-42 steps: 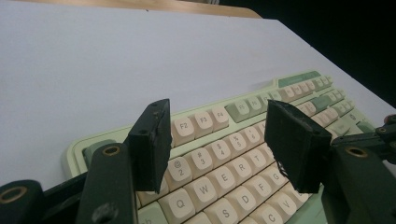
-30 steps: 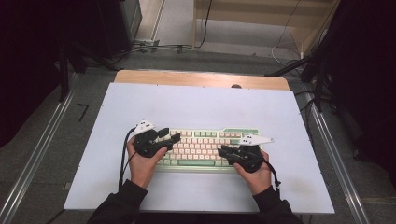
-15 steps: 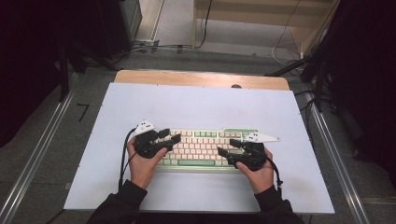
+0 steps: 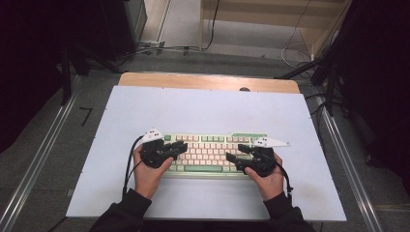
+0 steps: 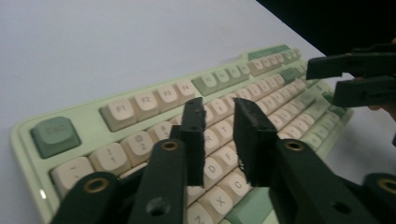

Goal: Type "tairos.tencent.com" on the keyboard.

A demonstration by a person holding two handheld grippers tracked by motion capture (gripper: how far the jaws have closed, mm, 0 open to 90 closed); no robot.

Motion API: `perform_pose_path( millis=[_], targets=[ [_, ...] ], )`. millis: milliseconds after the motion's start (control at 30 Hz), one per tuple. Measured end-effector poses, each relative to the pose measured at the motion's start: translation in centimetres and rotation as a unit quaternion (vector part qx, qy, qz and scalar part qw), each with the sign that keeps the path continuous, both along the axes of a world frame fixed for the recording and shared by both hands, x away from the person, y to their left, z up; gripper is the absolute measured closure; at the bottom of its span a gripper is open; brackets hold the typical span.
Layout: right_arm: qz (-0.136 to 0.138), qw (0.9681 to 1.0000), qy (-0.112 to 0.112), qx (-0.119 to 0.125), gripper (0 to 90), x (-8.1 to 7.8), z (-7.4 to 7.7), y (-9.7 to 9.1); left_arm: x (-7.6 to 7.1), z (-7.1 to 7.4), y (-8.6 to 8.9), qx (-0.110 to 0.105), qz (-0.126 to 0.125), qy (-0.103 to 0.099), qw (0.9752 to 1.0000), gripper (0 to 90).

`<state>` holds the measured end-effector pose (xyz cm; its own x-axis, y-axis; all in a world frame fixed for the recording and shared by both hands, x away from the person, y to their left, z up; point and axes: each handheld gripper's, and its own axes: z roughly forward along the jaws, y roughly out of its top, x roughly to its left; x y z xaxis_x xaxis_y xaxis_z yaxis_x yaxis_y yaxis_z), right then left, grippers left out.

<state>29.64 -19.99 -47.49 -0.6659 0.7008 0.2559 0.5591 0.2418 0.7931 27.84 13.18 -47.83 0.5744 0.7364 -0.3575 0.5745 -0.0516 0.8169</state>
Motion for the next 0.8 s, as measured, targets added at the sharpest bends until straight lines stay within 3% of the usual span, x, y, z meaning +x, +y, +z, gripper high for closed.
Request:
perform_pose_path(
  millis=[133,400,567,800],
  targets=[
    [0.000,1.0000,0.002,-0.001,33.0,0.0,0.0,0.0,-0.2,-0.1,-0.6,0.012,-0.018,0.005,0.9997,90.0],
    [0.000,1.0000,0.002,-0.001,33.1,0.0,0.0,0.0,-0.8,-0.6,-2.0,0.040,-0.047,0.015,0.9980,90.0],
    [0.000,1.0000,0.002,-0.001,33.2,0.0,0.0,0.0,-0.9,-0.8,-2.3,0.055,-0.046,0.018,0.9973,90.0],
    [0.000,1.0000,0.002,-0.001,33.4,0.0,0.0,0.0,-0.7,-1.3,-2.6,0.079,-0.045,0.039,0.9951,90.0]
  ],
)
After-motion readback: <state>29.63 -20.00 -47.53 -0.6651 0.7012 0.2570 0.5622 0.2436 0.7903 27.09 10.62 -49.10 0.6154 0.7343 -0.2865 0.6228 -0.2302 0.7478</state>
